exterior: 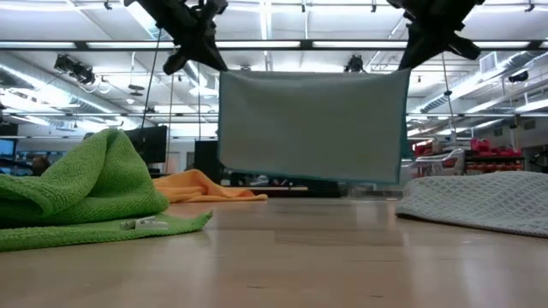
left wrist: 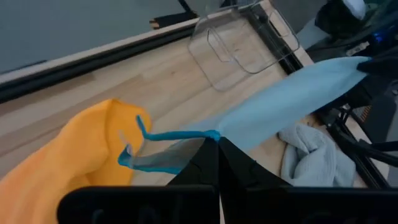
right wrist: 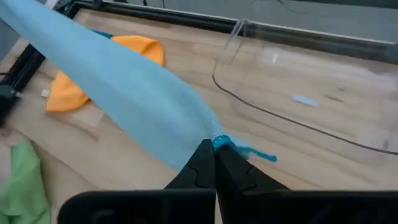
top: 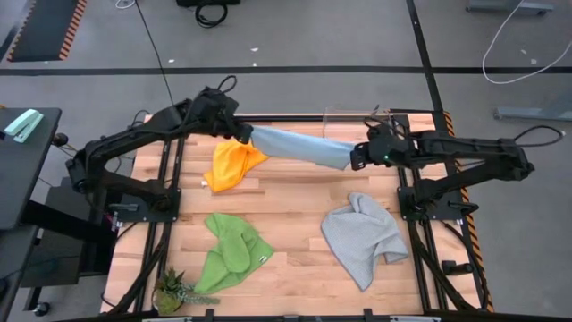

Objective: Fold microfiber towels
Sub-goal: Fold the blue microfiber cloth

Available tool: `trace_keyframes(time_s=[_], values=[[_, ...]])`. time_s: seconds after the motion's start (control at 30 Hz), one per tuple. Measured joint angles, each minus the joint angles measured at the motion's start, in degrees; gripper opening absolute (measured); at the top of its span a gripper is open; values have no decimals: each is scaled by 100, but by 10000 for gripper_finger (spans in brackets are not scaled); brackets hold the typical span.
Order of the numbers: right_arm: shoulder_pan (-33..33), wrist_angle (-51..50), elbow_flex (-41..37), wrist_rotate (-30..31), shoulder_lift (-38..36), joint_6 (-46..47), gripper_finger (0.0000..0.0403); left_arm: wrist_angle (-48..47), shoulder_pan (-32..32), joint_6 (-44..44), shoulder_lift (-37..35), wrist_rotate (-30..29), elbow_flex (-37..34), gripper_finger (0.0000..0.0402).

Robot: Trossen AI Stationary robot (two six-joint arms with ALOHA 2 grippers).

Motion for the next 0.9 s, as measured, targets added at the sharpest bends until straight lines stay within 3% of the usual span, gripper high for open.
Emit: trace_keyframes(time_s=[0.13,0.43,0.67,0.9], values=[[296,6,152,-293,159,-12,0,-78,-568,-150,-3,-37,0,0],[1156,-886,492,-391,131,705,0,-826,-2002,-994,-90,-1245,-2,0],[1243,-702,493,-826,173,764,0,-642,-2699,-1720,-97,-1525,0,0],[1469,-291,493,-1364,194,649,0,-675,-3817,-2609,-97,-2602,0,0]])
